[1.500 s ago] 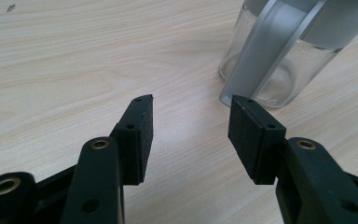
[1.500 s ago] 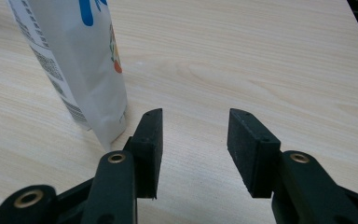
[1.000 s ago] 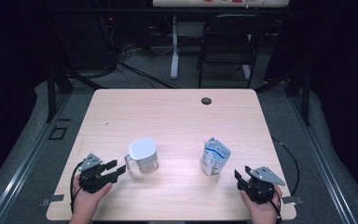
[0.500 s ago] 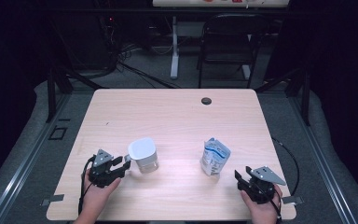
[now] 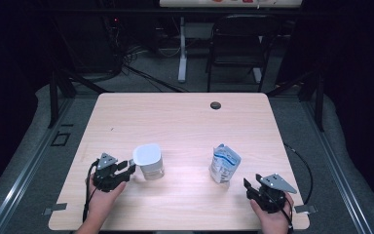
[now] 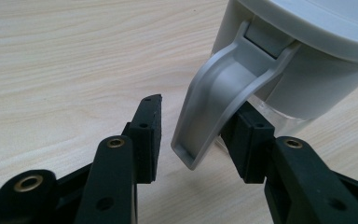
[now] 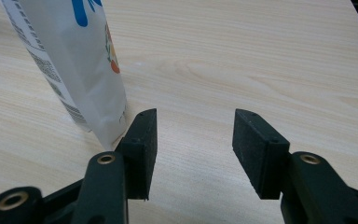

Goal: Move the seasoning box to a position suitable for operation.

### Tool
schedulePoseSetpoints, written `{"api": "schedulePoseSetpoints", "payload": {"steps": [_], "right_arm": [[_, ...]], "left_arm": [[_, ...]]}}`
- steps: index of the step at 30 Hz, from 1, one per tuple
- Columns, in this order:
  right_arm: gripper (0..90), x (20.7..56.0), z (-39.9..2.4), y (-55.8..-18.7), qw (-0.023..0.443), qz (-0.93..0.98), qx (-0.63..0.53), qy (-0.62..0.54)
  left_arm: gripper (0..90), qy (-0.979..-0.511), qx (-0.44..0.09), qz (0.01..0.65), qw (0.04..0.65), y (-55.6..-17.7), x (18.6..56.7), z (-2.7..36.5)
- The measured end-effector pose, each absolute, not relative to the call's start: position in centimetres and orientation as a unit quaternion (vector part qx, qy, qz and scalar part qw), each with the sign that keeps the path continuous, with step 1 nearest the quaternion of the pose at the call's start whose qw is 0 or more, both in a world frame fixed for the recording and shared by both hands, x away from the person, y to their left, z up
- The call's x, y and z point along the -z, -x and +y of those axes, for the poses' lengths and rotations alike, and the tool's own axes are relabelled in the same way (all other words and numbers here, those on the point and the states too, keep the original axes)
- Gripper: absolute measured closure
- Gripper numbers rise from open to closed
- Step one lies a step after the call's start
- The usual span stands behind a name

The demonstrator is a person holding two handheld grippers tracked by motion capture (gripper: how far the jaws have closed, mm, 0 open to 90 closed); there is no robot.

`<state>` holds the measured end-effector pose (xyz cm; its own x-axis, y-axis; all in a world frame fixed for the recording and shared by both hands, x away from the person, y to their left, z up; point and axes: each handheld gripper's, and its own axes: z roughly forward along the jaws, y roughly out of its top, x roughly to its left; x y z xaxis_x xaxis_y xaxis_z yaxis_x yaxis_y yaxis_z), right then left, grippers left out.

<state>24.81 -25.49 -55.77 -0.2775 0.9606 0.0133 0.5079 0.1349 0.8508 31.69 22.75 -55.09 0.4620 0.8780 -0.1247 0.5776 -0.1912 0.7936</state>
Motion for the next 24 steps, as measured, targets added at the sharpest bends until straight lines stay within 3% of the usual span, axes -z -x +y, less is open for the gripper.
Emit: {"api": "schedulePoseSetpoints", "payload": {"steps": [9, 24], "right_arm": [[50.4, 55.85, -25.34, -24.82, 0.29, 0.697, -0.393, -0.525], [51.5, 55.77, -24.65, -24.85, 0.298, 0.703, -0.391, -0.514]], "left_arm": [[65.8, -0.745, -0.189, 0.478, 0.425, -32.01, 55.42, 22.63], [68.6, -0.758, -0.208, 0.457, 0.417, -31.98, 55.37, 22.53]]}}
